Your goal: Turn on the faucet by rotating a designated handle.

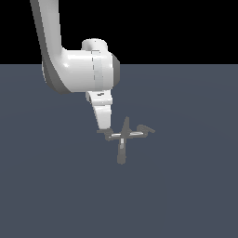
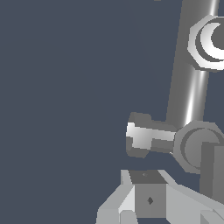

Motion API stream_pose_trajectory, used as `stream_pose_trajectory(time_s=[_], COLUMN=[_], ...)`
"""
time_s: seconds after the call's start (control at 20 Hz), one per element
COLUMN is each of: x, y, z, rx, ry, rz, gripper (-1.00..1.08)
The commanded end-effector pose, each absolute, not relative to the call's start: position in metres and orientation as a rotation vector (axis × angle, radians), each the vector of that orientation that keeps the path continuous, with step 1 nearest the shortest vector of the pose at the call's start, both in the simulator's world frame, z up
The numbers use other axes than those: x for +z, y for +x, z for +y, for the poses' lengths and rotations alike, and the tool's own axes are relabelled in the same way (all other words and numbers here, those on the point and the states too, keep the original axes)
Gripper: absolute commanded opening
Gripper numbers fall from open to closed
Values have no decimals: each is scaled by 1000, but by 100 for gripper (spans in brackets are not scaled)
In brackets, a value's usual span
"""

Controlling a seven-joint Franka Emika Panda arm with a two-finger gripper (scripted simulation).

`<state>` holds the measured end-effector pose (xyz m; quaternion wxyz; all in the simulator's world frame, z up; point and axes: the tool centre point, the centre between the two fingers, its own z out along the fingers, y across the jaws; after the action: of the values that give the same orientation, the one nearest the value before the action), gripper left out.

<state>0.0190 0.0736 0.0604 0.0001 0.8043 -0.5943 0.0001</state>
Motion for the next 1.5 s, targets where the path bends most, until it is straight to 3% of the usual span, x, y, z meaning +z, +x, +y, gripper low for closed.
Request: stream_pose_trajectory(time_s=[0.0, 1.3, 1.45], x=[61, 61, 61], y=[19, -39, -45], z=[74, 86, 71], rx=[0, 0, 0], ry=[2528, 2552, 2544], rz=[-1866, -1847, -1853], gripper=[-100, -100, -100])
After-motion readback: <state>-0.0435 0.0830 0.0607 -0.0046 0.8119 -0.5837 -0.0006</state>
